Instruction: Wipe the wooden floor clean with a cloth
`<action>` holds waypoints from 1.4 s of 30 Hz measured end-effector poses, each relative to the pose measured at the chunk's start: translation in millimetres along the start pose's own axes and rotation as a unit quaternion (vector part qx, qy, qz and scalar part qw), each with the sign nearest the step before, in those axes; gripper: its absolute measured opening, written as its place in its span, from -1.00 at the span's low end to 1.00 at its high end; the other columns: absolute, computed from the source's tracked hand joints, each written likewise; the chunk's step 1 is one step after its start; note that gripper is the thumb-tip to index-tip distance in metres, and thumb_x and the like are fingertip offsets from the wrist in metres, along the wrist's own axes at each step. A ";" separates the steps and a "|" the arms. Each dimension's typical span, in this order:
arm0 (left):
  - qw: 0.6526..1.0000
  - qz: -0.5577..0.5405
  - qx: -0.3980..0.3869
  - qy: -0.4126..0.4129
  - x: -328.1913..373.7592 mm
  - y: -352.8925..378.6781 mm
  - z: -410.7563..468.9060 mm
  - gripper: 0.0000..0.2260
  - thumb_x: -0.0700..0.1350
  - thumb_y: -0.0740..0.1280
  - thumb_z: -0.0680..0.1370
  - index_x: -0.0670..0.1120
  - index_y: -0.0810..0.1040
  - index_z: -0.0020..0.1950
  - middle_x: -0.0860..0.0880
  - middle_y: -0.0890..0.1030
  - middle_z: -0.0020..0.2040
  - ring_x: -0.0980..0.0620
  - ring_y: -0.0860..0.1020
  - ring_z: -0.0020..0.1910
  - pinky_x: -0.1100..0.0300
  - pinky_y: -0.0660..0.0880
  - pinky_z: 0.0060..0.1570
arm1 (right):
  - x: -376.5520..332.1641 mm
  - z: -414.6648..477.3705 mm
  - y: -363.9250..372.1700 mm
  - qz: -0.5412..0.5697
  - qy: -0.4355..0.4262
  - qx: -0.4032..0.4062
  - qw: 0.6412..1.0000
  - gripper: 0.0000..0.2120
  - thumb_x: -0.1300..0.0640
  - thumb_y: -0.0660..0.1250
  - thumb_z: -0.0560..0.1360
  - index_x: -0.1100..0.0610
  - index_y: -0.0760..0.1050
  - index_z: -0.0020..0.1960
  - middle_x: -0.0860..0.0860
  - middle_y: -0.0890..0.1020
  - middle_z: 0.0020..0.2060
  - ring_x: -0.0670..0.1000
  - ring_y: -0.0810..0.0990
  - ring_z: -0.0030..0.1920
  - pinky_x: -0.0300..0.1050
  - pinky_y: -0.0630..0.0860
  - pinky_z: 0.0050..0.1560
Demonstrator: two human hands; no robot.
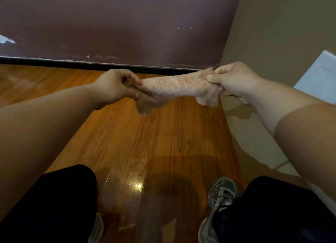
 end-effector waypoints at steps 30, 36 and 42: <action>0.971 0.091 -0.040 -0.219 -16.3 1.0 -5.8 -0.79 0.01 0.26 0.59 -0.07 0.61 -0.05 -0.02 0.66 -0.12 0.01 0.62 -0.11 0.17 0.48 -0.27 | 10.0 4.0 -13.5 0.103 0.002 0.022 0.994 -0.87 0.20 0.38 0.52 0.07 0.63 -0.18 0.05 0.65 -0.26 -0.10 0.58 -0.37 -0.24 0.59 -0.22; 0.970 0.108 -0.023 -0.215 -14.3 -9.4 -2.7 -0.83 -0.01 0.41 0.48 -0.11 0.62 -0.07 -0.05 0.61 -0.11 -0.02 0.57 -0.04 0.10 0.46 -0.21 | 11.1 6.5 -9.7 -0.038 -0.021 0.076 0.996 -0.86 0.15 0.44 0.45 0.02 0.62 -0.29 -0.02 0.61 -0.38 -0.06 0.54 -0.36 -0.21 0.49 -0.30; 0.965 0.148 0.000 -0.214 -11.9 -13.6 2.0 -0.75 0.02 0.48 0.43 -0.17 0.59 -0.14 -0.13 0.55 -0.17 -0.03 0.45 -0.29 0.13 0.39 -0.35 | 10.2 7.0 -4.5 0.029 0.027 0.065 0.997 -0.91 0.19 0.51 0.38 0.14 0.61 -0.22 0.08 0.66 -0.19 0.00 0.63 -0.08 -0.11 0.58 0.01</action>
Point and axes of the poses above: each hand's wrist, its own z-axis towards the middle knuckle, its own y-axis out of the palm, x = y × z, the point moved 2 cm from there along z, towards the middle knuckle
